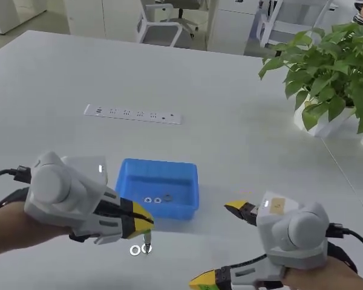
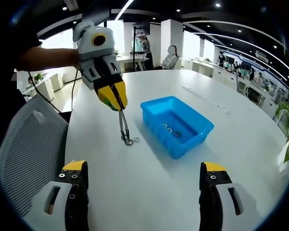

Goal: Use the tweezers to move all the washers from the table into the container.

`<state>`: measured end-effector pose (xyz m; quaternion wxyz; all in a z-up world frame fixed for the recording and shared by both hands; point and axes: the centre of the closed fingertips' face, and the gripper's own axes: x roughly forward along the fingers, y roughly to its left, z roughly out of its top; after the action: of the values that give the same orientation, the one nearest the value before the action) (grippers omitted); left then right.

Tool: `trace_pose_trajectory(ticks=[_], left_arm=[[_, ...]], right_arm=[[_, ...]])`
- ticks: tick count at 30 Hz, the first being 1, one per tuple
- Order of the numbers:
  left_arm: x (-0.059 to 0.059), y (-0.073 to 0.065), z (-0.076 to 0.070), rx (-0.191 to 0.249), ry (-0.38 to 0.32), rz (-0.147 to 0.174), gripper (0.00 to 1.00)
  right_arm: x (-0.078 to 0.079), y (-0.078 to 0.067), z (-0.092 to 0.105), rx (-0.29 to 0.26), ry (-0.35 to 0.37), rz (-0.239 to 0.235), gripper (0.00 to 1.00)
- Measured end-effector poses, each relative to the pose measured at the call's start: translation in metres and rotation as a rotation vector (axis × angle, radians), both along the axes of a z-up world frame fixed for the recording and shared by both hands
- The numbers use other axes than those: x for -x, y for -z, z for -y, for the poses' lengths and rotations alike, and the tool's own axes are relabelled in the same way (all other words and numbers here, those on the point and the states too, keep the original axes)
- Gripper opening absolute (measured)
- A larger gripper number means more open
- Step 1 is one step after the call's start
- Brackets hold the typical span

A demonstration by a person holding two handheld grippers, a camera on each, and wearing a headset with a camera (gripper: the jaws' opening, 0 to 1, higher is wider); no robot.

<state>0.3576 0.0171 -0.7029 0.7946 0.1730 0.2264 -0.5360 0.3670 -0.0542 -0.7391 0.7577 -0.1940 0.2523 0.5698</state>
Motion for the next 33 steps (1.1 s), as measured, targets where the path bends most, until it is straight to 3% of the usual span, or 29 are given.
trace_pose_trajectory(ticks=[5, 17, 25, 29, 33], left_arm=[[0.001, 0.000, 0.000, -0.001, 0.014, -0.008, 0.05], [-0.002, 0.001, 0.002, -0.008, 0.029, -0.013, 0.05], [0.000, 0.001, 0.002, -0.014, 0.034, -0.015, 0.05], [0.000, 0.002, 0.002, -0.013, 0.033, -0.016, 0.05], [0.000, 0.002, 0.003, -0.009, 0.031, -0.017, 0.05]], right_arm=[[0.004, -0.001, -0.008, -0.016, -0.047, 0.000, 0.88], [0.008, 0.000, -0.032, -0.024, -0.204, 0.042, 0.58], [0.006, 0.001, -0.048, -0.024, -0.276, 0.071, 0.48], [0.006, 0.006, -0.054, 0.014, -0.353, 0.089, 0.41], [0.004, 0.006, -0.062, 0.009, -0.380, 0.087, 0.36]])
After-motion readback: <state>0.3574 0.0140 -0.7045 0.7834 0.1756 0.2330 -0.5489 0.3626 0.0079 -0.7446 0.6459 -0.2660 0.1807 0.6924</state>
